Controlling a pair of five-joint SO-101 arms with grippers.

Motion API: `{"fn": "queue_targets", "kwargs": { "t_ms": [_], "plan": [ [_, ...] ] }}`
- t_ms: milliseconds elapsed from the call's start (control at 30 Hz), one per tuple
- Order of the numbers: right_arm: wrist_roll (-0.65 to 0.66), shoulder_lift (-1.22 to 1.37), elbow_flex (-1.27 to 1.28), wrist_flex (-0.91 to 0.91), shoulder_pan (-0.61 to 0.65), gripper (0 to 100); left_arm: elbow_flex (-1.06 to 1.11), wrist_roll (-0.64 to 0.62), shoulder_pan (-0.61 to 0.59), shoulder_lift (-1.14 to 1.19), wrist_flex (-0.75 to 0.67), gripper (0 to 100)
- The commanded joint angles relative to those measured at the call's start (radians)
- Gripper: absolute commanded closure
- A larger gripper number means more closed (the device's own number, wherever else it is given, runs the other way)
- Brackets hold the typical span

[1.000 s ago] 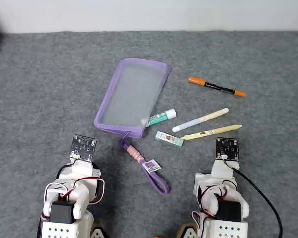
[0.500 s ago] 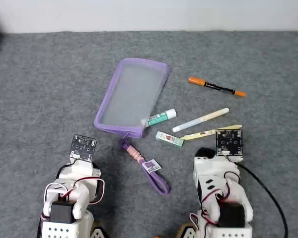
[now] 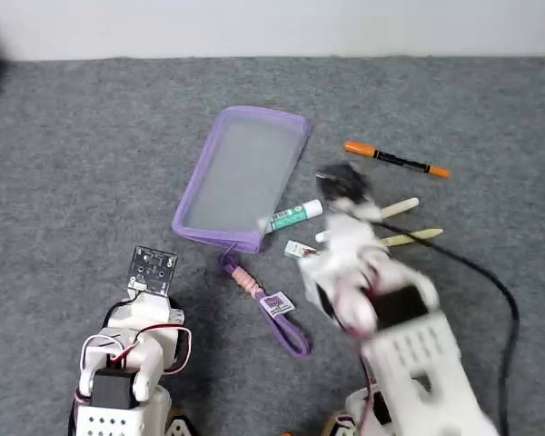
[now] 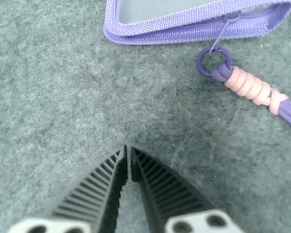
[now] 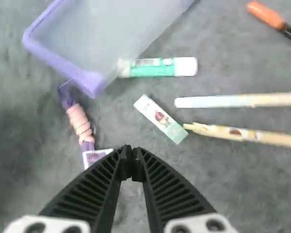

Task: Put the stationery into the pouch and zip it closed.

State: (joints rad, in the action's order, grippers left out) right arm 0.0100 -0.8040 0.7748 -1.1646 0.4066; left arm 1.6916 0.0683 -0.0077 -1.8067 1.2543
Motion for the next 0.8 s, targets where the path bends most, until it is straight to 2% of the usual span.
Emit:
{"fn": "queue_targets", "kwargs": {
  "t_ms": [0, 267, 467, 767],
  "plan": [
    [0.155, 0.243, -0.160, 0.039, 0.022, 99.0, -0.008, -0.005, 0.005, -0.011, 0.003, 99],
    [0.183, 0.613, -0.384, 0.045, 0.133, 98.3, -0.008, -0.005, 0.005, -0.011, 0.003, 99],
    [0.173, 0.822, -0.546, -0.033, 0.234, 83.1, -0.008, -0.005, 0.005, -0.011, 0.003, 99],
    [0.172, 1.012, -0.631, -0.027, 0.303, 86.1, -0.008, -0.005, 0.005, -0.011, 0.003, 99]
  ]
}}
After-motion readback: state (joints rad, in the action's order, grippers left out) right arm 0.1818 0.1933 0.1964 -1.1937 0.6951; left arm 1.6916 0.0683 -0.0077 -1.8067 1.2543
